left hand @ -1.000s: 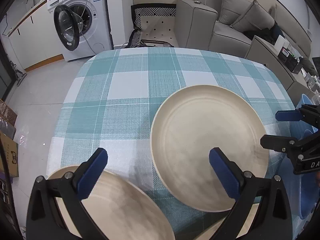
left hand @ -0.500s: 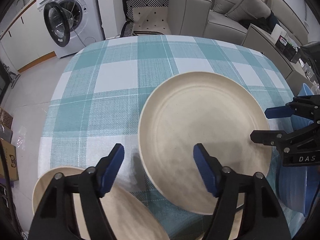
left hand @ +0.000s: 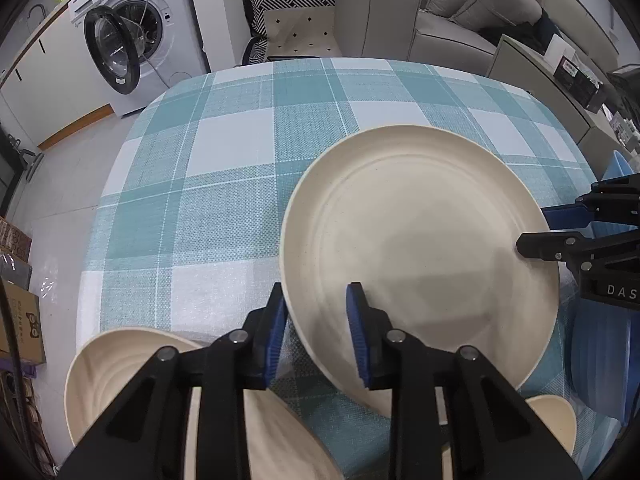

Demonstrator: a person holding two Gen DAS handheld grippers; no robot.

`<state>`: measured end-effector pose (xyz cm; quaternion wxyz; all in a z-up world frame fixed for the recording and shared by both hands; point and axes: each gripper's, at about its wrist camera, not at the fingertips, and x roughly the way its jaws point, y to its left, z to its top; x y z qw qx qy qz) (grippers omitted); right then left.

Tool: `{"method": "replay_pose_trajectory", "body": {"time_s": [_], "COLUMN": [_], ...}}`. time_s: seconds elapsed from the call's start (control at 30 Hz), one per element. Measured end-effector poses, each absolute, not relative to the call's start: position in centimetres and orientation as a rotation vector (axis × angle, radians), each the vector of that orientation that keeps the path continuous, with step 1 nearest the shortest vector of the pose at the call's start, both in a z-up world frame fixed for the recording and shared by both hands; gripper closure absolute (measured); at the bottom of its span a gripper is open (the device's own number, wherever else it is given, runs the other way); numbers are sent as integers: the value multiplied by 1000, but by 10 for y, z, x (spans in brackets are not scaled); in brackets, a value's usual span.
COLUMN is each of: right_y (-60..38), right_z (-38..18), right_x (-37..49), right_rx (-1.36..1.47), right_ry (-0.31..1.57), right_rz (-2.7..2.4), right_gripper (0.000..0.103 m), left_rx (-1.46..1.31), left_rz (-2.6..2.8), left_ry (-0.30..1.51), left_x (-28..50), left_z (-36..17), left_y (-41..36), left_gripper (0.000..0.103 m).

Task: Organize plates and bowls
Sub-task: 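Close the left tool on the plate rim while the right tool closes beside it, then lift the cream plate with both tools and carry it toward the other plates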

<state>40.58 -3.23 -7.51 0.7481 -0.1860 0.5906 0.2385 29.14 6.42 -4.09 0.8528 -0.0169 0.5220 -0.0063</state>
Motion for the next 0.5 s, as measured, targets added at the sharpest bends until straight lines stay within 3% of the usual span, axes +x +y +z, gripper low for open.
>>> {"method": "replay_pose_trajectory", "body": {"time_s": [0.3, 0.5], "right_y": [-32, -35], "right_z": [-72, -69], "right_x": [405, 407], "right_rx": [-426, -414], "right_ry": [1243, 1232], "right_rz": [519, 511], "right_gripper": [84, 86], "left_rx": [-43, -54], "left_rz": [6, 2], "left_ry": [1089, 1090], "left_x": [293, 293], "left_z": [-40, -40], "left_y": [69, 69], "left_gripper": [78, 78]}}
